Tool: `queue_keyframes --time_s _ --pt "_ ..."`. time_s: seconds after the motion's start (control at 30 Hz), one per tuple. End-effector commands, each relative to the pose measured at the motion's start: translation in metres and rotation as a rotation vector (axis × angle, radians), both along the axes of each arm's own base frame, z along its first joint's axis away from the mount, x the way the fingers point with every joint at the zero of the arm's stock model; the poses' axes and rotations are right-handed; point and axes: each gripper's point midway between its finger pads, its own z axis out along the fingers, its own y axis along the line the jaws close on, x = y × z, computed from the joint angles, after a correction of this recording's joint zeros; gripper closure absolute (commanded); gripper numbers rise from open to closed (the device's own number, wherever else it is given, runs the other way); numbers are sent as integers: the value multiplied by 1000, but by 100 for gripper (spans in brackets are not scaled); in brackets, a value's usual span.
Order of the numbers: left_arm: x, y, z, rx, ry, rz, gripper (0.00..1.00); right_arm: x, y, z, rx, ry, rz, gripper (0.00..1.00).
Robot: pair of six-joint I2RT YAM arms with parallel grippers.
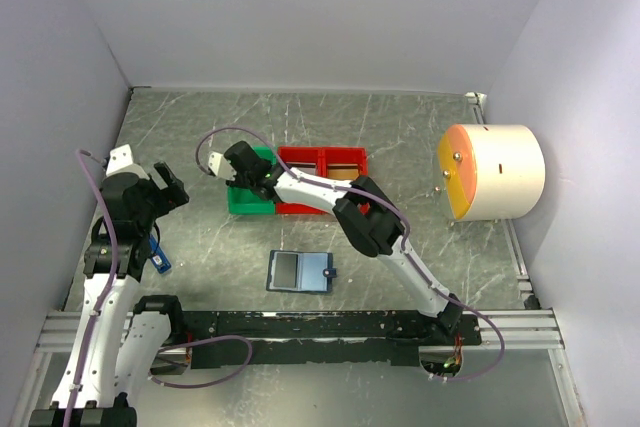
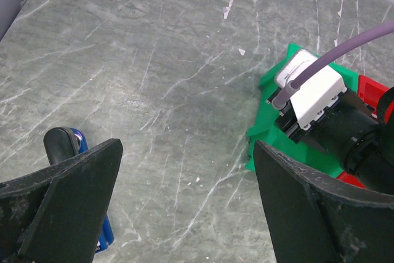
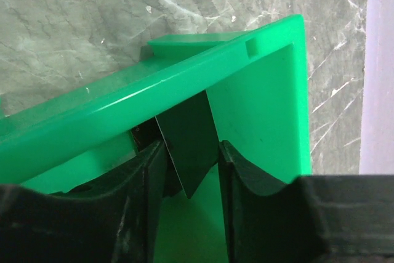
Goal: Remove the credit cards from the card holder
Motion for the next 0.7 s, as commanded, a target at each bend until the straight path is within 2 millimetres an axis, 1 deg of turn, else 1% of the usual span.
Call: queue_keyframes --time_s 0.0,0.13,0.23,0.5,0.63,0.67 --pt "3 -1 7 6 -30 -18 0 -4 3 3 15 19 9 58" --pt "3 0 7 8 -28 -13 0 -6 4 9 38 19 6 54" --pt "3 -1 6 7 -28 -17 0 -4 6 19 69 14 -2 53" --pt "6 -5 1 -2 -5 -41 0 -7 13 56 184 13 -3 50" --pt "7 -7 -1 -8 0 -54 0 -5 8 74 244 5 -56 50" --pt "7 -9 -2 -12 1 -62 0 -6 5 86 281 4 -80 50"
